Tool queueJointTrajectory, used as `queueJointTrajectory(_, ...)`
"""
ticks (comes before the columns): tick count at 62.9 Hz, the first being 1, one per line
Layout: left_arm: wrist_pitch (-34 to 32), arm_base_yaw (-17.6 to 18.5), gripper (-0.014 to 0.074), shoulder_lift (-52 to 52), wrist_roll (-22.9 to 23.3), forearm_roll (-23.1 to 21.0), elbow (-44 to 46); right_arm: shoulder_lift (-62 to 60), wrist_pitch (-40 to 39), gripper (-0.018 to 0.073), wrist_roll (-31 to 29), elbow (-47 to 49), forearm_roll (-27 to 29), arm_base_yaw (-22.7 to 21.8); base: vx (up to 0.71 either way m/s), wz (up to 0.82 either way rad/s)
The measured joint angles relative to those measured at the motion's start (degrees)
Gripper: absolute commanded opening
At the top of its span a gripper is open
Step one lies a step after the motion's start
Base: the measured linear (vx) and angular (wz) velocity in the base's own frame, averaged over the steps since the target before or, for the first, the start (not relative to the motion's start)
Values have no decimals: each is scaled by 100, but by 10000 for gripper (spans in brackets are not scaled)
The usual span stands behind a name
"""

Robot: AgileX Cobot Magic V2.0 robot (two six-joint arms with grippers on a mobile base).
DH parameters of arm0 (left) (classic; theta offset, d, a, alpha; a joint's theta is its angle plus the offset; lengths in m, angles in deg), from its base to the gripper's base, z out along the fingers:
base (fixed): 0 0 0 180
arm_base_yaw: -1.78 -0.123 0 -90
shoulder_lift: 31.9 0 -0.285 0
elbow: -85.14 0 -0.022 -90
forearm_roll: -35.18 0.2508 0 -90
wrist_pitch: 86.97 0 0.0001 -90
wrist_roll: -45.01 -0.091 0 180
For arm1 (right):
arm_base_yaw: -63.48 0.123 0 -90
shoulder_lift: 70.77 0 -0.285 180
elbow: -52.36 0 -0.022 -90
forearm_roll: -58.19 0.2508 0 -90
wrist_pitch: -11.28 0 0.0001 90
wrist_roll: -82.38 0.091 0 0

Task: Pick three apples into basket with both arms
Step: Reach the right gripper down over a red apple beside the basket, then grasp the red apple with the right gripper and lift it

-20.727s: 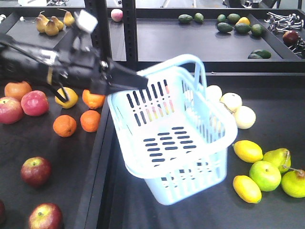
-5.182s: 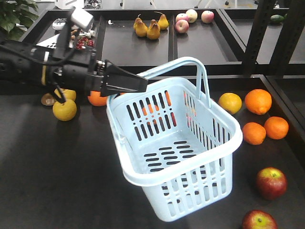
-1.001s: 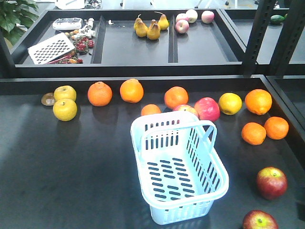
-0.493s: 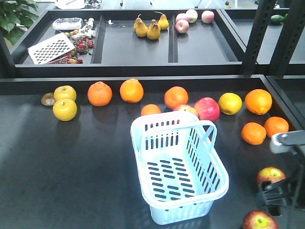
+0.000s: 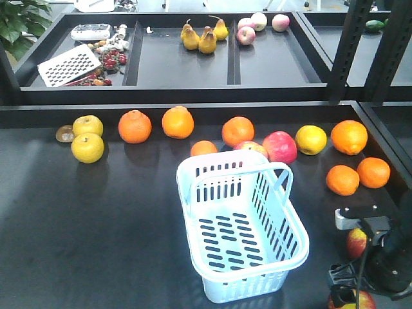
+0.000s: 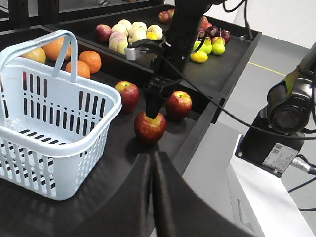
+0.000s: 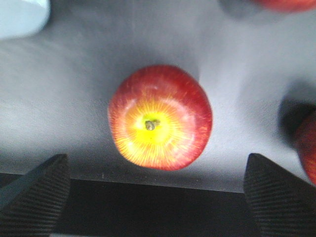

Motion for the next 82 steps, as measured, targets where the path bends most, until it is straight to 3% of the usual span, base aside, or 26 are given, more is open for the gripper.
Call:
queueJointTrajectory(39,0,0,-7,0,0,0,0,1331,-650,597,-164,47,238,0,0,0)
queueJointTrajectory(50,0,0,-7,0,0,0,0,1373,-665,435,-164,48,238,0,0,0)
queueJointTrajectory(68,0,0,-7,0,0,0,0,519,-167,-8,-164,48,238,0,0,0)
queueJointTrajectory(82,0,0,-7,0,0,0,0,-1113,304,-8,-164,34,297,0,0,0)
